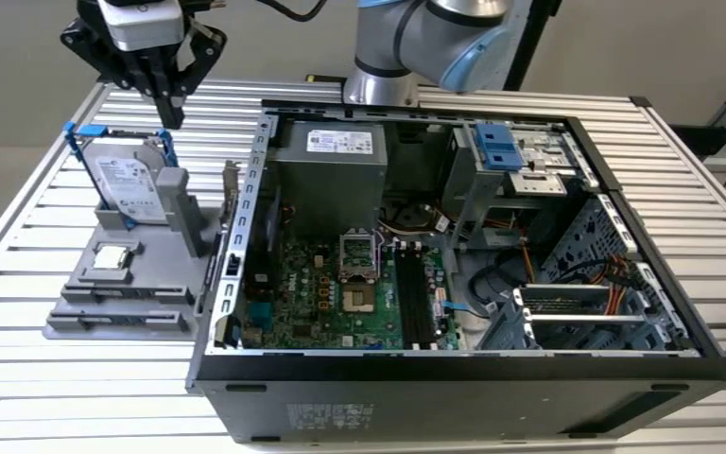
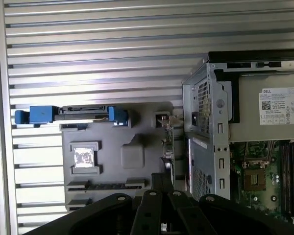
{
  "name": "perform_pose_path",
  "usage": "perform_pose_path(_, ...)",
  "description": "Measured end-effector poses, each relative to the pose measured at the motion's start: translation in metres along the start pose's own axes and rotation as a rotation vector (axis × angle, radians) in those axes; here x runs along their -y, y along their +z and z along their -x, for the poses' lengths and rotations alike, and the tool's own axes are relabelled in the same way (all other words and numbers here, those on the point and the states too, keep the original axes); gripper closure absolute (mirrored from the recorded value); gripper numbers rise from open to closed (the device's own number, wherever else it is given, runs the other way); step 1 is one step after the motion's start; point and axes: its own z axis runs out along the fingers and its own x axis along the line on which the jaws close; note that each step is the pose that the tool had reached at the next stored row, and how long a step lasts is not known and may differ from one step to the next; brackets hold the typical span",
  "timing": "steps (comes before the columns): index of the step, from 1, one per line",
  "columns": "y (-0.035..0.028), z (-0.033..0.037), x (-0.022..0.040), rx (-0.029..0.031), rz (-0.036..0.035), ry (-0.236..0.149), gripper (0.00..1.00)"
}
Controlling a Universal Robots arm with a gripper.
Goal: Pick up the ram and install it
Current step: 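Reach for the ram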
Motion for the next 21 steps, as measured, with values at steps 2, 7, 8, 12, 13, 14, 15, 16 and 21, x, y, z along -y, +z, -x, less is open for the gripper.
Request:
perform_pose_path(2,0.0000,-0.0044,0.0003,0.0000,0.0000,0.000,1.00)
perform_pose_path(7,-0.0001,-0.0152,0.0011,0.0000,0.0000,0.000,1.00)
perform_pose_path(8,-0.0001,-0.0171,0.0012,0.0000,0.0000,-0.001,1.00)
perform_pose_path(12,-0.0001,-0.0245,0.0018,-0.0004,0.0000,-0.008,1.00)
perform_pose_path(13,-0.0002,-0.0262,0.0019,-0.0006,0.0001,-0.012,1.00)
perform_pose_path(14,-0.0002,-0.0276,0.0020,-0.0007,0.0000,-0.016,1.00)
perform_pose_path(15,-0.0002,-0.0291,0.0021,-0.0010,0.0000,-0.020,1.00)
perform_pose_path(16,-0.0002,-0.0306,0.0022,-0.0012,0.0000,-0.024,1.00)
perform_pose_path(21,-0.0002,-0.0396,0.0028,-0.0017,0.0001,-0.035,1.00)
